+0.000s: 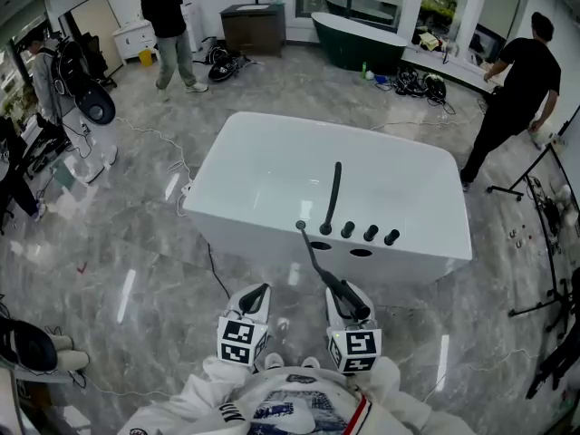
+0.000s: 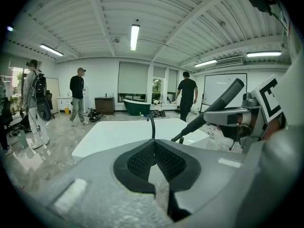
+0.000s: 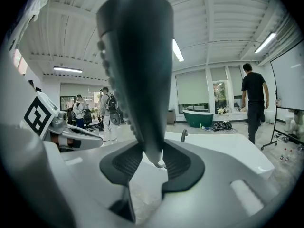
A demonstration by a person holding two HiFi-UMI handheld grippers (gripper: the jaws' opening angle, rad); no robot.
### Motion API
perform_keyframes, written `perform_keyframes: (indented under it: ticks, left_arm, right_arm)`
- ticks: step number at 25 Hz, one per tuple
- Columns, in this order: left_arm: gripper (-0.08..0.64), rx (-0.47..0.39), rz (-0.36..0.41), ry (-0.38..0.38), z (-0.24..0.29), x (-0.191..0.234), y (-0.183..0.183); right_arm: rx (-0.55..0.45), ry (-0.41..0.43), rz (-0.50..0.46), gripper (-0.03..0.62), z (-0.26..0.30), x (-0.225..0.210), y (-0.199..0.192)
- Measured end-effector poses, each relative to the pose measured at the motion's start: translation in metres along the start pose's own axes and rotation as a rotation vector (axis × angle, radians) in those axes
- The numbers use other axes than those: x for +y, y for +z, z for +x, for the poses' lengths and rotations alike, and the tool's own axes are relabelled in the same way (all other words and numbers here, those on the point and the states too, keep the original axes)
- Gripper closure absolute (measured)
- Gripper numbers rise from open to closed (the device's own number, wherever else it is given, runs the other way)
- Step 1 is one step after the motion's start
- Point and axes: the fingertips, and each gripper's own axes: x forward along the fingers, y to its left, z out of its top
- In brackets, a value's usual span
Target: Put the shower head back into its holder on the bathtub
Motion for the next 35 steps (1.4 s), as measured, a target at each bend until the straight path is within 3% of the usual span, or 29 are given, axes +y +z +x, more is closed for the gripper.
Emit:
perform_keyframes:
  ticks: [15,35]
  left_arm:
    - [0.56,-0.034,0.028,-0.044,-0.01,0.038,0.003]
    - [0.56,-0.06,0.043,-0.076,0.007,0.057,0.015]
  right_arm:
    - [-0.042,-0.106,-0.007,0.456,0.02,0.012,0.018]
    - [-0.04,-0.128,-0.045,0.456,0.044,0.024,0.027]
